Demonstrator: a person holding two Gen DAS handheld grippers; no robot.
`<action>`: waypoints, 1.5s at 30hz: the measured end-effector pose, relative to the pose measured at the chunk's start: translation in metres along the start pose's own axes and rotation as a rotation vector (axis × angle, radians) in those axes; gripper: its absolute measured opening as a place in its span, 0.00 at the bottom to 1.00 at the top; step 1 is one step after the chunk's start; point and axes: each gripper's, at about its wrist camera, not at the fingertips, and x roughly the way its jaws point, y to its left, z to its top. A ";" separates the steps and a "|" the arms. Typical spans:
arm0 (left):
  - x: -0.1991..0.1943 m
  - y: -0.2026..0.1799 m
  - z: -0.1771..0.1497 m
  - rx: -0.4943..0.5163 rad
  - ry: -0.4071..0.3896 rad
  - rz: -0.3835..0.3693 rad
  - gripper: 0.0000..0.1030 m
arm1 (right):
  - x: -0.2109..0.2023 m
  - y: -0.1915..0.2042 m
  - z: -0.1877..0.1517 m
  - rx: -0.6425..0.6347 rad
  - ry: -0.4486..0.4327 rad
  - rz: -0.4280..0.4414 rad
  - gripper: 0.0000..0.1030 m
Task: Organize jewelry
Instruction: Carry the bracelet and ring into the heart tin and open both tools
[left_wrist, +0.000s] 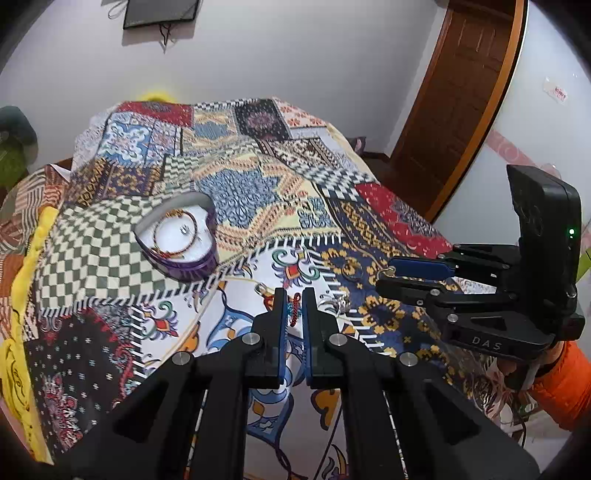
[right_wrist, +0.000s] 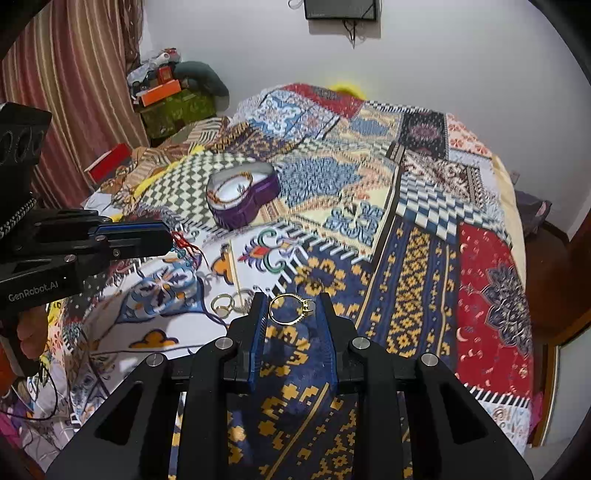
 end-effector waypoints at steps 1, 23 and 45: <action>-0.004 0.000 0.001 -0.001 -0.010 0.004 0.06 | -0.003 0.002 0.003 -0.003 -0.011 -0.001 0.23; -0.038 0.041 0.037 -0.010 -0.149 0.101 0.06 | -0.006 0.034 0.069 -0.064 -0.136 0.039 0.23; 0.014 0.115 0.079 -0.050 -0.144 0.187 0.06 | 0.069 0.038 0.119 -0.083 -0.064 0.066 0.23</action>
